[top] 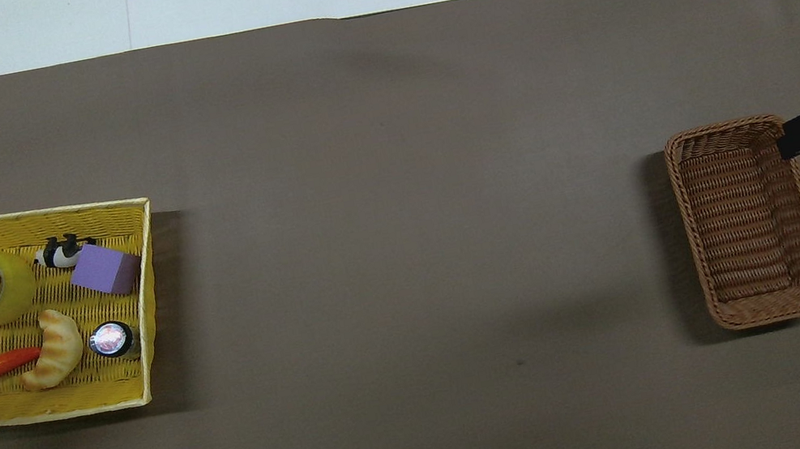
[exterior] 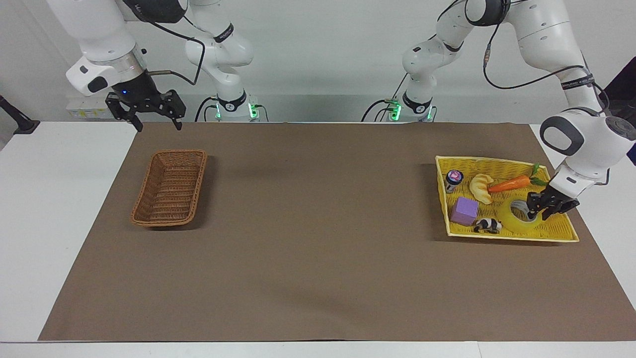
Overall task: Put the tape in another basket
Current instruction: 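Reach the left gripper into the yellow basket and grasp the tape roll, then lift the tape with the left gripper while the right gripper reaches toward it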
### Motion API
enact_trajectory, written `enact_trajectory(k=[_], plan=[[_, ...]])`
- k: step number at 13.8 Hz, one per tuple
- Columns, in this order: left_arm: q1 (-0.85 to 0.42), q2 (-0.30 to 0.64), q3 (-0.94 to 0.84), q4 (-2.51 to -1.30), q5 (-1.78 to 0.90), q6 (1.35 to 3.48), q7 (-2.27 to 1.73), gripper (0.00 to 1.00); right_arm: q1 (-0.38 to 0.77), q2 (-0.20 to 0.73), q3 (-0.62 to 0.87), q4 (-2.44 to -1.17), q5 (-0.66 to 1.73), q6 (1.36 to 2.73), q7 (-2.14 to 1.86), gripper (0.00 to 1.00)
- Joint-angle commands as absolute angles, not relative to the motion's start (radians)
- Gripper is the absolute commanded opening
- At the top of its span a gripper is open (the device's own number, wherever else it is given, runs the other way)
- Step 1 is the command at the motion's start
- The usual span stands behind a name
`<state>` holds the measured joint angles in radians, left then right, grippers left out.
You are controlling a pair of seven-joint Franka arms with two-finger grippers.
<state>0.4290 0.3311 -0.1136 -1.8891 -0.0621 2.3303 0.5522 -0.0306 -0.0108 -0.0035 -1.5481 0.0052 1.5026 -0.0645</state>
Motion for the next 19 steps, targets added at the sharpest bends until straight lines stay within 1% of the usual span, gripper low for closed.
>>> enact_trajectory(k=[1, 4, 9, 13, 17, 19], plan=[[0.439, 0.318, -0.123, -1.882, -0.077, 2.301, 0.569, 0.0, -0.037, -0.018, 0.0, -1.562, 0.005, 1.509, -0.091, 1.0], [0.431, 0.285, -0.123, -1.87, -0.077, 2.264, 0.566, 0.0, -0.037, -0.018, 0.0, -1.562, 0.005, 1.509, -0.091, 1.0], [0.413, 0.166, -0.136, -1.874, -0.077, 2.143, 0.554, 0.0, -0.037, -0.018, 0.0, -1.562, 0.005, 1.509, -0.091, 1.0], [0.302, 0.08, -0.137, -1.882, -0.078, 2.054, 0.426, 0.0, -0.037, -0.018, 0.0, -1.562, 0.005, 1.509, -0.091, 1.0], [0.226, 0.058, -0.141, -1.884, -0.216, 1.994, 0.335, 0.0, -0.037, -0.018, 0.0, -1.562, 0.005, 1.509, -0.091, 1.0], [0.152, 0.06, -0.141, -1.884, -0.224, 2.005, 0.24, 0.0, -0.037, -0.018, 0.0, -1.562, 0.005, 1.509, -0.091, 1.0]])
